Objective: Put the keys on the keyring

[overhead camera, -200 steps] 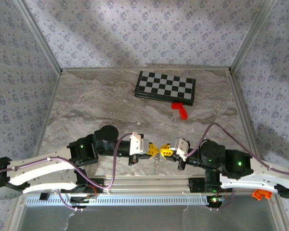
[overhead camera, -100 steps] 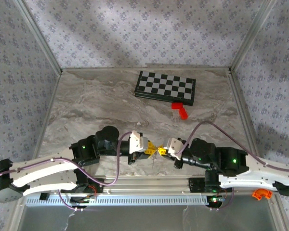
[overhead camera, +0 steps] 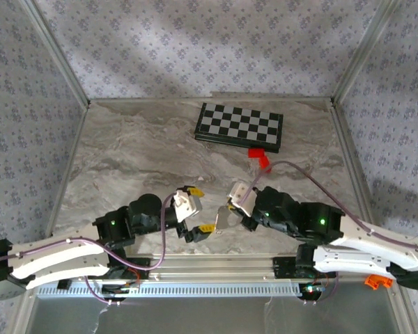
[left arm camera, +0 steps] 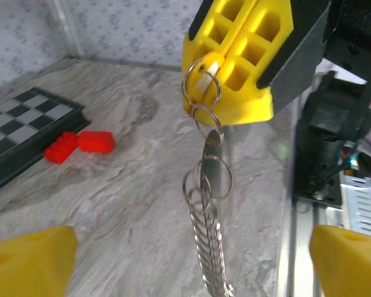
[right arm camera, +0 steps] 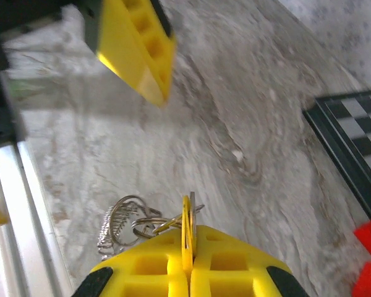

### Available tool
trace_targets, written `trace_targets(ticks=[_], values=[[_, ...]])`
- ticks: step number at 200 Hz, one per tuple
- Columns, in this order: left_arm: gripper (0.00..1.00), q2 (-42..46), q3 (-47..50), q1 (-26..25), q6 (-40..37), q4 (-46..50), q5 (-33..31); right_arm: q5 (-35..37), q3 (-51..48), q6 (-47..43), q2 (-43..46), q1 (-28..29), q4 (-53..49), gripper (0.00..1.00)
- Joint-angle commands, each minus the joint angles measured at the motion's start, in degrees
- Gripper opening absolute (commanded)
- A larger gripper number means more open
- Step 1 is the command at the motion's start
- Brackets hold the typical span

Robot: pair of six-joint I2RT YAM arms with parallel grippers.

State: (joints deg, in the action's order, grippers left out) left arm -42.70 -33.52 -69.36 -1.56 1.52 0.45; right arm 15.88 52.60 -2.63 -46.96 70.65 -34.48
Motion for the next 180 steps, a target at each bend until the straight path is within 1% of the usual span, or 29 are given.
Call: trace_targets(ticks=[1,57,105,130,149,168,171,180], values=[[0.99,2.4,0.5,0.5,1.5,-0.1,-7.2,-1.3,2.7,3.4,-1.5,-3.7,-0.6,0.00],[1.00,6.3,4.4,0.5,2.1,-0.2,-11.6,-7.8,7.8,4.8,-11.4,-13.4,-0.2,0.00],[0.99,7.3,5.7,0.6,1.9,0.2,-12.1,-14.8,11.6,4.7,-19.9,-21.3,4.7,0.00],[0.99,7.8,6.2,0.7,2.0,0.2,-12.5,-16.8,12.9,4.8,-23.9,-23.0,7.9,0.00],[1.00,8.1,6.9,0.7,2.0,-0.6,-12.9,-15.3,14.4,3.8,-26.9,-23.4,10.7,0.00],[0.99,8.0,7.5,0.9,1.9,-1.1,-12.8,-17.1,15.2,3.4,-30.2,-24.0,11.2,0.00],[0.99,7.9,7.5,0.9,1.9,-1.1,-12.8,-17.3,17.0,3.4,-30.8,-24.3,11.5,0.00],[1.00,7.8,7.5,1.0,1.9,-0.8,-13.0,-18.0,17.8,3.4,-32.3,-24.8,12.1,0.00]])
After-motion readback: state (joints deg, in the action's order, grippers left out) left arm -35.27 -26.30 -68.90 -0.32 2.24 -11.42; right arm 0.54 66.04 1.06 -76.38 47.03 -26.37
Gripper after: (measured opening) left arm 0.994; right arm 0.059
